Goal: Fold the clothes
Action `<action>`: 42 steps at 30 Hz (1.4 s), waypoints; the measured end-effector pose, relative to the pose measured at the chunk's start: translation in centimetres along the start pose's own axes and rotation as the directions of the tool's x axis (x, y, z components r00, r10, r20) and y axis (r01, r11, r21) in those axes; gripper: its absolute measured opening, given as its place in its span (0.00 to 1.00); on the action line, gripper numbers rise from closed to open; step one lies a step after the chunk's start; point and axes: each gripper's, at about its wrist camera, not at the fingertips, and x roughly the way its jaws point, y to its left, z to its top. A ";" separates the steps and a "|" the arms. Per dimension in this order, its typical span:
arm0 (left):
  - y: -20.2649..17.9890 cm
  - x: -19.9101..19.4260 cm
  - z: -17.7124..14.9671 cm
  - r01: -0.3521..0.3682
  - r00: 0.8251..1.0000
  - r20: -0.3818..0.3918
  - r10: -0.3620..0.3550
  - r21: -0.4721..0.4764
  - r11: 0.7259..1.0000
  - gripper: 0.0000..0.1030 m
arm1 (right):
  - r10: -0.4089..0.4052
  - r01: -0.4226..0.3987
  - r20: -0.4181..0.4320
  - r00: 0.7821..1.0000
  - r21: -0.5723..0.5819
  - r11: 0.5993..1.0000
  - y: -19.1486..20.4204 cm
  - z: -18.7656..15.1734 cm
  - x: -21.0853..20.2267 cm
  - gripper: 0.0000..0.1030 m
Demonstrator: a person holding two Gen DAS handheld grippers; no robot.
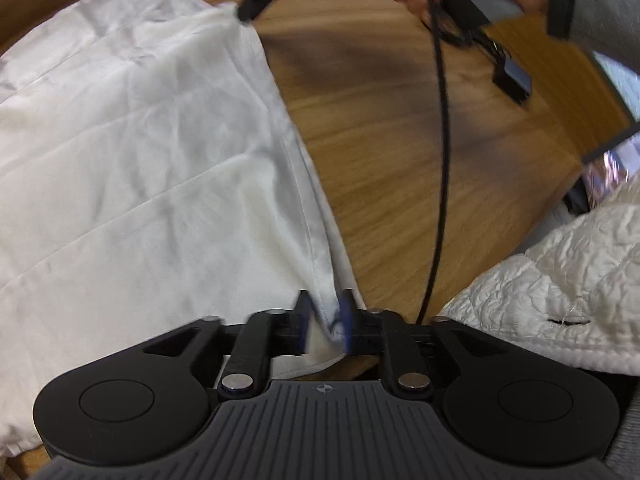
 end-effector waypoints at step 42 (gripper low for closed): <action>30.7 -16.9 -23.5 -0.437 0.878 0.012 0.478 -0.385 0.813 0.48 | -0.178 0.178 -0.020 0.984 0.208 0.962 19.0 -16.7 -5.8 0.59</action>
